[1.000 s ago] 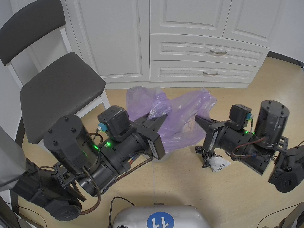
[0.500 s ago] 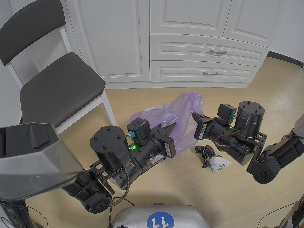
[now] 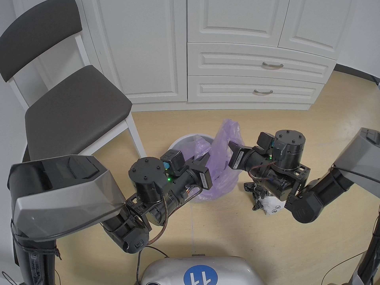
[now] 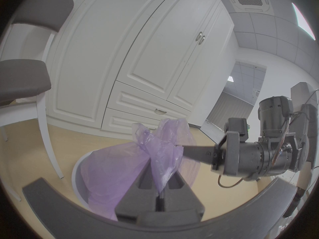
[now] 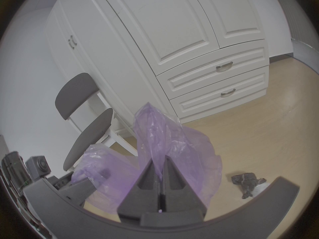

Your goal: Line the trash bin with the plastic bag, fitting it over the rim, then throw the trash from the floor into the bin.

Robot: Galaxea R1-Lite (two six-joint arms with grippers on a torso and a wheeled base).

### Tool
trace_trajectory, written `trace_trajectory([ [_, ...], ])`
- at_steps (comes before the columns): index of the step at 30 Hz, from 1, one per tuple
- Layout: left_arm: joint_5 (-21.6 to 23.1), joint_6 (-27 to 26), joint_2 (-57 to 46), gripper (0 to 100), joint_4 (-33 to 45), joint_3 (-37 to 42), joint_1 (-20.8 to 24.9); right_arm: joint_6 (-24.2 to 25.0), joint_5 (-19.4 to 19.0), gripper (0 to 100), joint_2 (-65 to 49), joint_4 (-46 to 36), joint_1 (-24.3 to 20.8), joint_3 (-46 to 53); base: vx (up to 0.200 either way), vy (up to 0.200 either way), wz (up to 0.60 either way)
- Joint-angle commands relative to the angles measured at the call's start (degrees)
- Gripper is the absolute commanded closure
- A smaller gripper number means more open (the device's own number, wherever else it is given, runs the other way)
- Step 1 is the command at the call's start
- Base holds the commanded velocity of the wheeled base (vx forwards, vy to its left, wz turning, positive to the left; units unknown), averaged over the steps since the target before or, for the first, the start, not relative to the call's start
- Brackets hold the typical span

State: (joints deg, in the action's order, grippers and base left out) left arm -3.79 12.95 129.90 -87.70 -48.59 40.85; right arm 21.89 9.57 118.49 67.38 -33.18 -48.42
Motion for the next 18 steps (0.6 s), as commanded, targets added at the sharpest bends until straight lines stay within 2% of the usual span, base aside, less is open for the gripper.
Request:
trace_trajectory([
  [1, 0.0, 0.2, 3.0, 100, 0.0, -2.1, -2.8, 2.3, -1.7, 100, 7.7, 3.7, 2.2, -5.8, 0.0, 0.0, 0.0],
  [8, 0.4, 2.5, 4.7, 100, 0.0, -5.0, -4.6, 6.9, -6.8, 100, 9.8, 4.1, 3.5, -10.8, 0.0, 0.0, 0.0],
  [18, 0.3, 4.1, 7.8, 100, 0.0, -7.9, -5.9, 12.5, -6.9, 100, 14.6, 4.6, 3.5, -15.7, 0.0, 0.0, 0.0],
])
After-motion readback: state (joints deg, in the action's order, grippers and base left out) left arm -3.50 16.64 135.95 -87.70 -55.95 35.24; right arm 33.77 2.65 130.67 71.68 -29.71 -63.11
